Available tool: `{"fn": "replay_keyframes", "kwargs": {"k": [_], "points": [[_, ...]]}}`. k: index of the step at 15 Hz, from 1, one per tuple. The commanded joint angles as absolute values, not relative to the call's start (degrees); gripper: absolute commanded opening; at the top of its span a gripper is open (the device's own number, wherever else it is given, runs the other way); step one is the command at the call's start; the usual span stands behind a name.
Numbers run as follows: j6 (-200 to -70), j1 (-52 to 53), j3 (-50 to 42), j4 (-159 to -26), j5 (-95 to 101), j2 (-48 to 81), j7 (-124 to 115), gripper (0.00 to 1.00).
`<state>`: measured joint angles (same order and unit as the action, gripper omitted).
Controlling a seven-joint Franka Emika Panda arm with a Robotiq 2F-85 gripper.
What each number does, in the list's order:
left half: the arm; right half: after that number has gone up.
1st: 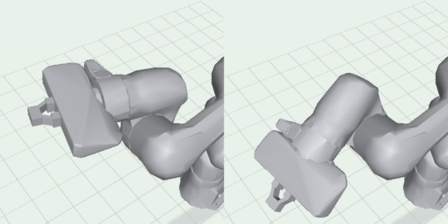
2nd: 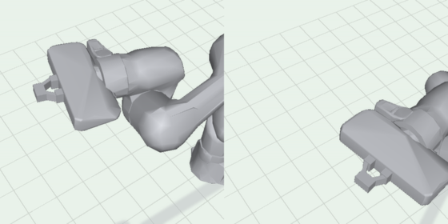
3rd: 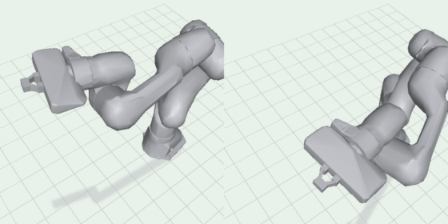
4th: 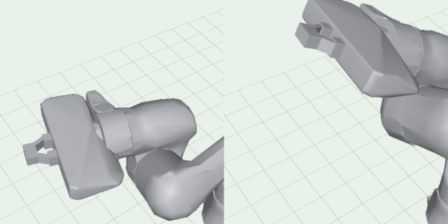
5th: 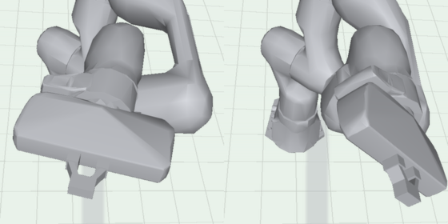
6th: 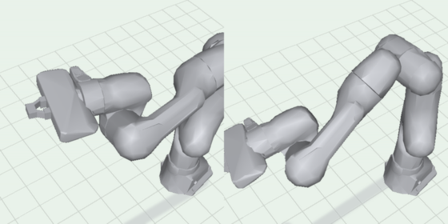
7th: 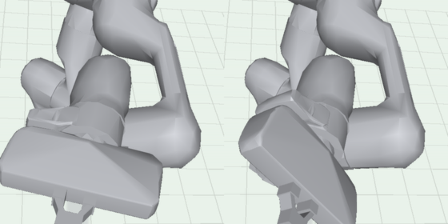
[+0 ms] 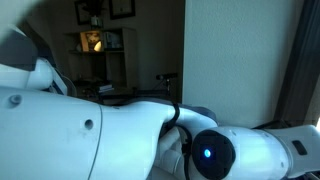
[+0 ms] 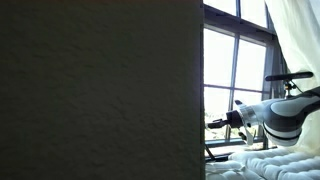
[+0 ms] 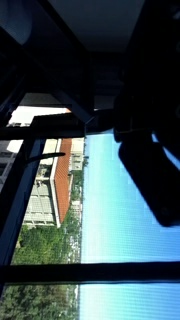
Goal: Open the slot in the window screen
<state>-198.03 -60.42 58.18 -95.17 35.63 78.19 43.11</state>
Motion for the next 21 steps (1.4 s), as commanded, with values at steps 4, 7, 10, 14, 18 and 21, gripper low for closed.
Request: {"fn": "replay_keyframes", "kwargs": {"k": [4, 7, 10, 14, 18, 21], "points": [[-198.03, -58.47, 54.86, -93.22, 39.53, 76.49, 37.37, 0.01], [-198.03, -58.39, 54.73, -93.14, 39.53, 76.15, 36.82, 0.01], [-198.03, -58.33, 54.63, -93.13, 39.53, 76.04, 36.77, 0.01], [-198.03, -57.84, 52.71, -92.41, 42.82, 75.07, 33.71, 0.0], [-198.03, -55.62, 48.7, -88.65, 43.0, 73.79, 31.19, 0.0], [-198.03, -53.88, 46.8, -87.67, 37.99, 73.33, 35.97, 0.0]]}}
